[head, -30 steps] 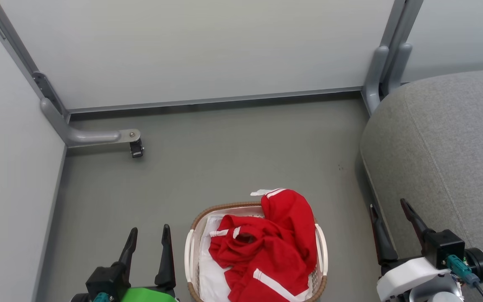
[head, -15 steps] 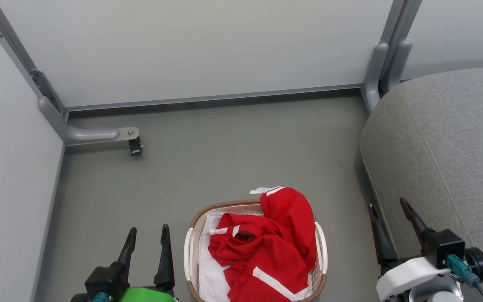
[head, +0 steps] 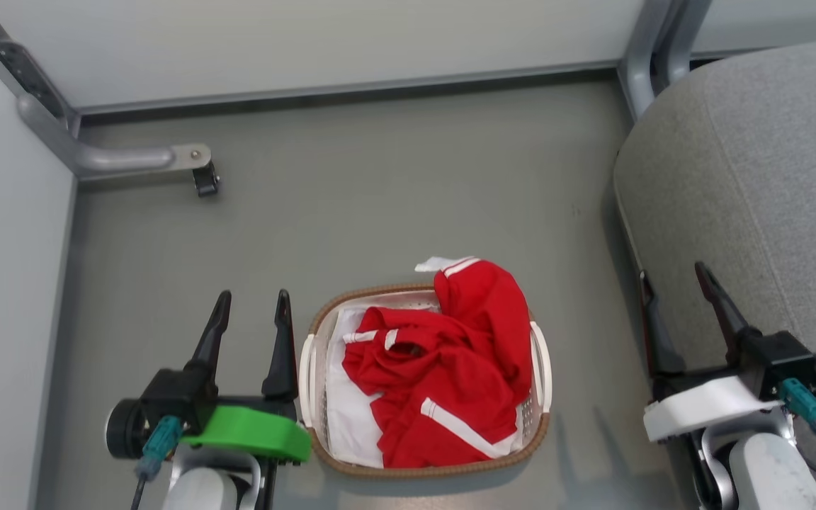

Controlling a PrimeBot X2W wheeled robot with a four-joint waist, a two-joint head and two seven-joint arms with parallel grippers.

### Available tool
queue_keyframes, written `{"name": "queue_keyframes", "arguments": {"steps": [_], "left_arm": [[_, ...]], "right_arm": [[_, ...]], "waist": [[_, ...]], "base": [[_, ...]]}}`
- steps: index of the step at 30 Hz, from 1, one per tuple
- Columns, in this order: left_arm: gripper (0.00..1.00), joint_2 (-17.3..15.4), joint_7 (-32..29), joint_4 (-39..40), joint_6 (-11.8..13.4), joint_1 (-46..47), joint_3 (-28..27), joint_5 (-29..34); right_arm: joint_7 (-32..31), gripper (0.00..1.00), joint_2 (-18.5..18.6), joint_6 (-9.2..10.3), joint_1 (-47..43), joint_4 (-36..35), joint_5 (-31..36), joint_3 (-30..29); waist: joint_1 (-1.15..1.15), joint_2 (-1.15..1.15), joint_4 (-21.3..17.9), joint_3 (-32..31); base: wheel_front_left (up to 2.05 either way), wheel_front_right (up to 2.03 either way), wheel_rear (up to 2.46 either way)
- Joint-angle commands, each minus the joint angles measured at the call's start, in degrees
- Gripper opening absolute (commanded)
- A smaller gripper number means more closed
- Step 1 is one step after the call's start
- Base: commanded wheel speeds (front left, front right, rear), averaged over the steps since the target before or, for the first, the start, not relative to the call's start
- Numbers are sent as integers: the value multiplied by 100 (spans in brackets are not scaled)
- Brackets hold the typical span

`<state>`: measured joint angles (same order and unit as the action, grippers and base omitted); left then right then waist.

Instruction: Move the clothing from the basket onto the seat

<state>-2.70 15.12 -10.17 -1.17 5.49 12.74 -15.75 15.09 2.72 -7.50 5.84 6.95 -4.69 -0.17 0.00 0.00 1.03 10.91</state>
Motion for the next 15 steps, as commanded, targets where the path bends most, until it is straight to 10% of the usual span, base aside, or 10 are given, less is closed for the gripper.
{"name": "queue_keyframes", "arguments": {"steps": [1,15], "left_arm": [[100,-34,6,-93,-55,304,12,142],[100,-207,-20,-2580,-539,2510,805,1100]], "right_arm": [[12,100,30,2,187,-66,29,-35],[11,100,24,2,1281,-357,-244,-114]], "waist": [[0,0,-124,921],[0,0,-789,2831]], "base": [[0,0,0],[0,0,0]]}}
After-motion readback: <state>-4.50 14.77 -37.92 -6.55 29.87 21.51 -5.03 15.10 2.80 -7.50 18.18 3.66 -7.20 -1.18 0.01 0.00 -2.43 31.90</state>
